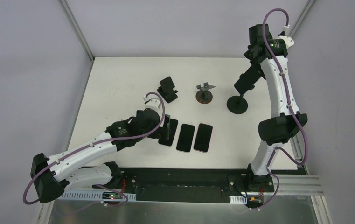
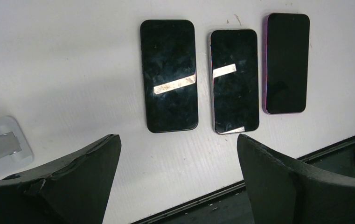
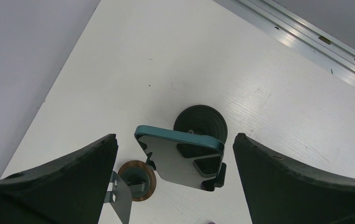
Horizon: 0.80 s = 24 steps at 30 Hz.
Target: Remove the phone from the phone stand
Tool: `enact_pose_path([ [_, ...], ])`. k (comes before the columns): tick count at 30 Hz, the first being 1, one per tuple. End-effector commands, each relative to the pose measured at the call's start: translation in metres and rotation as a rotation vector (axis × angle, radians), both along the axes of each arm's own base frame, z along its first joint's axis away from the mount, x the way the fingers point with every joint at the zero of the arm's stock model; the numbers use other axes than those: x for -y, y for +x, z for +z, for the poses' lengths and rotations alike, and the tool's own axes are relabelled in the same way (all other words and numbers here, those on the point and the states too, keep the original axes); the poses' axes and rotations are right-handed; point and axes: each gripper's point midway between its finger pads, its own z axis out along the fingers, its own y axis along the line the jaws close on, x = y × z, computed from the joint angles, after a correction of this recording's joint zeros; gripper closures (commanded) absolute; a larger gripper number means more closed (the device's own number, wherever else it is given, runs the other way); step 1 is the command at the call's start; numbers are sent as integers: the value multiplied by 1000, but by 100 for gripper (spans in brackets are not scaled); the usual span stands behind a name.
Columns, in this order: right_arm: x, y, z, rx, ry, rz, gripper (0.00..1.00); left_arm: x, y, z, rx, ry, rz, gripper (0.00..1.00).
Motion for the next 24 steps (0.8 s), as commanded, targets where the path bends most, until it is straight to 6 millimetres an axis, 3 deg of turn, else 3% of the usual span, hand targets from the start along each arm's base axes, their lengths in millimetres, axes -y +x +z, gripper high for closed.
enact_pose_path([
  [1, 5, 1, 3, 3, -43, -38, 1, -3, 0, -7, -14, 17, 1, 1],
  [24, 5, 10, -30, -78, -165, -69, 5, -4, -3, -16, -31, 40, -18, 1],
])
